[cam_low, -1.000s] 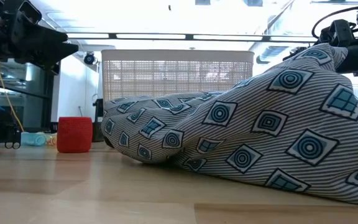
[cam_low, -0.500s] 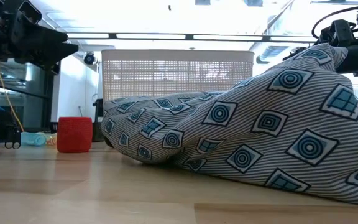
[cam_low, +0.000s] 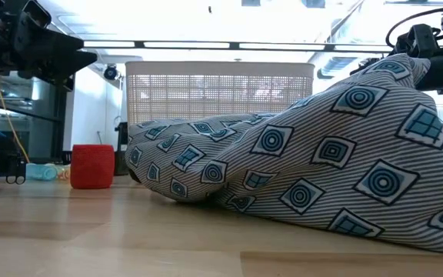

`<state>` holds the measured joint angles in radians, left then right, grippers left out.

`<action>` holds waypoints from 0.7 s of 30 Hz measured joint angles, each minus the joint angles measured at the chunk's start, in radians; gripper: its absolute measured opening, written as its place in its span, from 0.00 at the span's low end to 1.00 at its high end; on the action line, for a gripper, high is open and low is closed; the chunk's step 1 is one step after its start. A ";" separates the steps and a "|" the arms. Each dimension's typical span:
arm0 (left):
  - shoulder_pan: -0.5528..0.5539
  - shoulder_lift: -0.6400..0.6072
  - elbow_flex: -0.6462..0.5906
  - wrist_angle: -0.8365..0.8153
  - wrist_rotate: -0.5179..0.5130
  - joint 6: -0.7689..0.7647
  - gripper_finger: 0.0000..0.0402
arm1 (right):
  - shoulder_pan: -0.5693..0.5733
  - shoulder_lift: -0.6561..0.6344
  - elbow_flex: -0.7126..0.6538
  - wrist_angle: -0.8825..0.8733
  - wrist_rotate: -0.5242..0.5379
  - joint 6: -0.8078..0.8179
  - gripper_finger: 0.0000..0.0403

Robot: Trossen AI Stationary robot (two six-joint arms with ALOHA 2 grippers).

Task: Pick & place medical supplies in basket/bin
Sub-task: Put the red bandage into the small white bin

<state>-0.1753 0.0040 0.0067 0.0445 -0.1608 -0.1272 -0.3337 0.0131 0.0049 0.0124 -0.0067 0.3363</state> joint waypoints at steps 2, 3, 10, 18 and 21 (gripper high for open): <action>0.000 0.000 0.000 0.000 0.000 0.000 0.41 | 0.000 0.000 0.000 0.000 0.000 0.000 0.41; 0.000 0.000 0.000 0.001 0.000 0.000 0.41 | 0.000 0.000 0.000 0.000 0.000 0.000 0.41; 0.000 0.000 0.000 0.006 0.000 -0.002 0.41 | 0.000 0.000 0.000 0.000 0.000 0.000 0.41; 0.000 0.000 0.001 0.012 0.003 -0.021 0.41 | 0.000 0.000 0.000 0.000 0.000 0.000 0.41; 0.000 0.002 0.022 0.009 0.003 -0.023 0.41 | 0.000 0.000 0.000 0.000 0.000 0.000 0.41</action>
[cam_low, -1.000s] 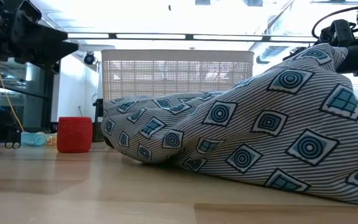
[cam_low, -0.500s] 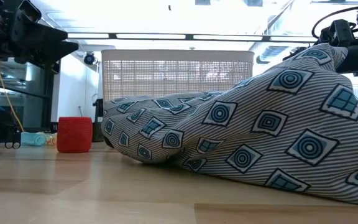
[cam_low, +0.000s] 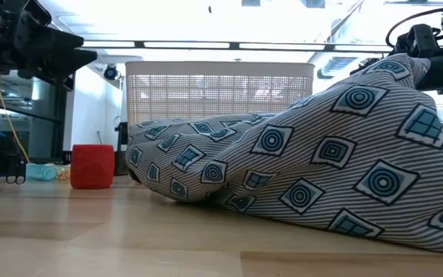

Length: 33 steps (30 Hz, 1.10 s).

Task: Pick & place medical supplies in basket/bin
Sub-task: Put the red bandage into the small white bin

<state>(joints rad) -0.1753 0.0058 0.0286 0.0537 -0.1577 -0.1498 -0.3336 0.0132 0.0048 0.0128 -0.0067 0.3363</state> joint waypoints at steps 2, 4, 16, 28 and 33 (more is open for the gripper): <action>0.000 0.014 0.019 -0.013 0.000 0.016 0.41 | 0.000 0.000 0.000 0.000 0.000 0.000 0.41; 0.000 0.034 0.049 -0.011 0.000 0.030 0.41 | 0.000 0.000 0.000 0.000 0.000 0.000 0.41; 0.000 0.340 0.348 -0.099 -0.002 0.060 0.41 | 0.000 0.000 0.000 0.003 0.000 0.000 0.41; 0.000 0.659 0.625 -0.343 -0.067 0.085 0.41 | 0.000 0.000 0.000 0.004 0.000 0.000 0.41; 0.000 0.755 0.637 -0.349 -0.083 0.072 0.41 | 0.000 0.000 0.000 0.004 0.000 0.000 0.41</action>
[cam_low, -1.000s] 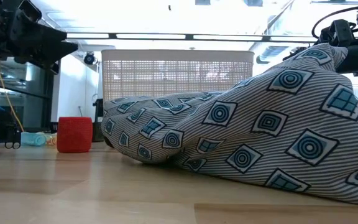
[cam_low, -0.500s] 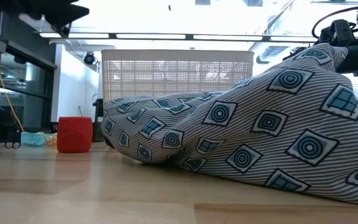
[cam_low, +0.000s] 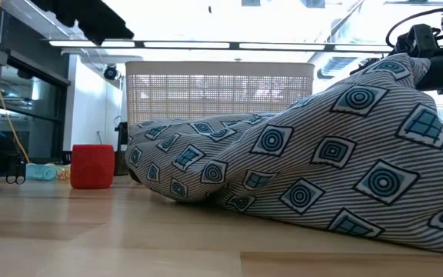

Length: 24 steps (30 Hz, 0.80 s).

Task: Pick & place medical supplies in basket/bin
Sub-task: Put the red bandage into the small white bin

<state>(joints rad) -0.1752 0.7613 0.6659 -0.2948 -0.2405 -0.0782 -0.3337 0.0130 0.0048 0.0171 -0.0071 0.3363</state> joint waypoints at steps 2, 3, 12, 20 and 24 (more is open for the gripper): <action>0.000 0.037 0.000 -0.008 0.000 -0.026 0.41 | 0.000 0.000 0.000 0.000 0.000 0.000 0.41; 0.000 0.053 0.000 -0.017 0.000 -0.045 0.41 | 0.000 0.000 0.000 0.000 0.000 0.000 0.41; 0.000 0.223 0.140 -0.274 -0.001 -0.188 0.41 | 0.000 0.000 0.000 0.001 0.000 0.000 0.41; -0.070 0.377 0.217 -0.401 0.000 -0.227 0.41 | 0.000 0.000 0.000 0.001 0.000 0.000 0.41; -0.124 0.425 0.217 -0.409 0.002 -0.250 0.41 | 0.000 0.000 0.000 0.001 0.000 0.000 0.41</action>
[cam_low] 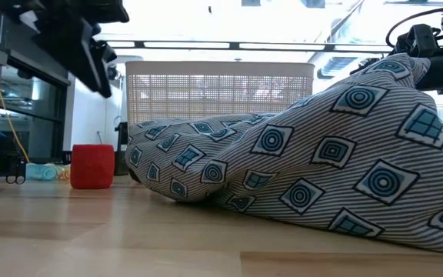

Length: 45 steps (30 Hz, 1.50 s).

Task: Pick & place medical supplies in basket/bin
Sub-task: Put the red bandage into the small white bin

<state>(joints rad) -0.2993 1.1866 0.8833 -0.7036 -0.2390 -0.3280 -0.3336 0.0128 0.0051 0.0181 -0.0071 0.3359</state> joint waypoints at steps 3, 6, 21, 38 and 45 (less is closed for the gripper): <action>-0.029 0.034 0.000 -0.007 0.013 -0.044 0.41 | 0.000 0.000 0.000 0.000 0.000 0.000 0.41; -0.044 0.071 0.000 -0.007 0.044 -0.087 0.41 | 0.000 0.000 0.000 0.000 0.000 0.000 0.41; -0.023 0.184 -0.001 0.037 0.087 -0.114 0.41 | 0.000 0.000 0.000 0.000 0.000 0.000 0.41; 0.025 0.271 -0.003 0.038 0.113 -0.107 0.41 | 0.000 0.000 0.000 0.000 0.000 0.000 0.41; 0.043 0.300 -0.003 0.043 0.114 -0.106 0.41 | 0.000 0.000 0.000 0.000 0.000 0.000 0.41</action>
<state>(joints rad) -0.2566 1.4864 0.8806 -0.6605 -0.1253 -0.4343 -0.3340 0.0132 0.0048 0.0181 -0.0069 0.3363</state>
